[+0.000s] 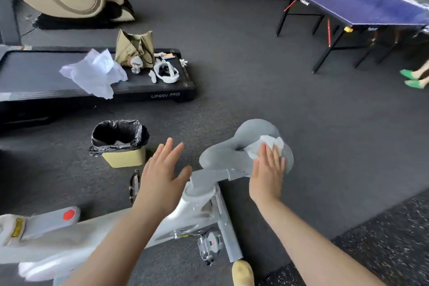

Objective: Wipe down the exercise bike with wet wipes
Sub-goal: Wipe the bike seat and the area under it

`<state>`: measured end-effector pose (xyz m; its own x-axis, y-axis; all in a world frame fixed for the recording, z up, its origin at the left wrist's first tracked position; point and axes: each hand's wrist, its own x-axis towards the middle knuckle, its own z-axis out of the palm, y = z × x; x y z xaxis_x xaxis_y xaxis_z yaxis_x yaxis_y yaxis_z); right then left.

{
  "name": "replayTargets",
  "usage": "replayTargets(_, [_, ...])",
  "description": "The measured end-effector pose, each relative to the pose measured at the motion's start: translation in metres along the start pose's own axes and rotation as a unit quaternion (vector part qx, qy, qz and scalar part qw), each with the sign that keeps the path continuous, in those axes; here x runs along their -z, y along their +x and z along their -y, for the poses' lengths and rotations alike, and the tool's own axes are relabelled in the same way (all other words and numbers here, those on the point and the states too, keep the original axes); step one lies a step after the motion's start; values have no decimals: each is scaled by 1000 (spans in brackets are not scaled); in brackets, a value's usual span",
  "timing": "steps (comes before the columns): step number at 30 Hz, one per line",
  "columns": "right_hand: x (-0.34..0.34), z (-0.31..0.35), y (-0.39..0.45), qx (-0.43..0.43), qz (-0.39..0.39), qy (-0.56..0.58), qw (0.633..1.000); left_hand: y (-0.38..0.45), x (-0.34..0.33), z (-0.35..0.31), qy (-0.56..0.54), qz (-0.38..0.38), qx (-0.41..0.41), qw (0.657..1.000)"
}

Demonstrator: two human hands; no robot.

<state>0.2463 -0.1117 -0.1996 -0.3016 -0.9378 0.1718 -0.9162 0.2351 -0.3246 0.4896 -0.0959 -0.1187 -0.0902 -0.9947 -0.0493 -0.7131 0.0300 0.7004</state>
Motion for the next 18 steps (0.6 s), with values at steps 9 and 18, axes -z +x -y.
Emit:
replayTargets(9, [25,-62,53,192,70,-81,976,37,-97,-56,-13,-6,79,997])
replayTargets(18, [17,-49,60,385,110,-41,915,42,-168,-68,110,-164,119,973])
